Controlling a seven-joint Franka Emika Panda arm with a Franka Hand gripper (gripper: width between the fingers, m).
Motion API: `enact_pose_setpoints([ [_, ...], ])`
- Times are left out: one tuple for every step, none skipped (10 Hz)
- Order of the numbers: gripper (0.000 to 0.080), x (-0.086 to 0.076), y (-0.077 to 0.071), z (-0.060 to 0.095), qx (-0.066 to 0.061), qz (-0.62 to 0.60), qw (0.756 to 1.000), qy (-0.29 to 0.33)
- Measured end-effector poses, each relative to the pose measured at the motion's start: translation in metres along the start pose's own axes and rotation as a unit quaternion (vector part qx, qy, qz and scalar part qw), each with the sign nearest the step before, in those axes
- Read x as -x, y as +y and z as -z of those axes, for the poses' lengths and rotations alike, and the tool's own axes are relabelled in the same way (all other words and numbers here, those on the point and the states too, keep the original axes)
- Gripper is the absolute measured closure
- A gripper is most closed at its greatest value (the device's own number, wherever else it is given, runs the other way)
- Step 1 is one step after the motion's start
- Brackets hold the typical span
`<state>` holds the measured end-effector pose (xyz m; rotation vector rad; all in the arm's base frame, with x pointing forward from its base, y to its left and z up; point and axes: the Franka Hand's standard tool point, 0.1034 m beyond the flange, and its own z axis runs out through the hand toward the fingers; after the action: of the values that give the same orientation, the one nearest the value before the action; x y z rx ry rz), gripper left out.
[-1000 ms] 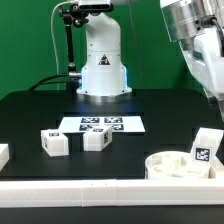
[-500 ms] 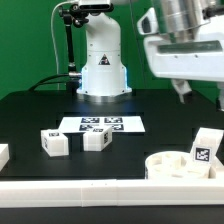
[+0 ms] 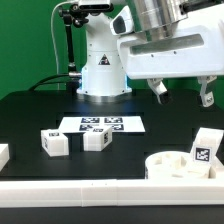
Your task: Assemble stool
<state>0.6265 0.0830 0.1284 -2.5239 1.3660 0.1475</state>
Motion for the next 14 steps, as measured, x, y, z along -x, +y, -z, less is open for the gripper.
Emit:
enact_pose_setpoints([
  [0.0150,0.000,0.000,0.000,0.000,0.000,1.000,0.000],
  [0.0150,-0.003,0.002,0.000,-0.001,0.016,1.000,0.002],
  [0.0150,-0.016,0.015,-0.002,-0.004,0.041,0.999,0.010],
  [0.0150,-0.029,0.033,-0.002,0.001,0.070,0.997,0.013],
  [0.0150,-0.046,0.053,0.001,0.004,0.092,0.996,0.013],
  [0.0150,-0.061,0.072,0.002,0.007,0.101,0.995,0.014],
  [0.0150,-0.074,0.086,0.005,0.010,0.103,0.995,0.014],
  [0.0150,-0.086,0.093,0.010,0.009,0.096,0.995,0.018],
  [0.0150,-0.084,0.090,0.011,0.008,0.094,0.995,0.019],
  [0.0150,-0.083,0.089,0.009,0.009,0.096,0.995,0.018],
  [0.0150,-0.084,0.090,0.009,0.010,0.096,0.995,0.018],
  [0.0150,-0.083,0.090,0.009,0.010,0.096,0.995,0.018],
  [0.0150,-0.083,0.092,0.008,0.014,0.100,0.995,0.016],
  [0.0150,-0.080,0.106,0.003,0.052,0.134,0.990,0.009],
])
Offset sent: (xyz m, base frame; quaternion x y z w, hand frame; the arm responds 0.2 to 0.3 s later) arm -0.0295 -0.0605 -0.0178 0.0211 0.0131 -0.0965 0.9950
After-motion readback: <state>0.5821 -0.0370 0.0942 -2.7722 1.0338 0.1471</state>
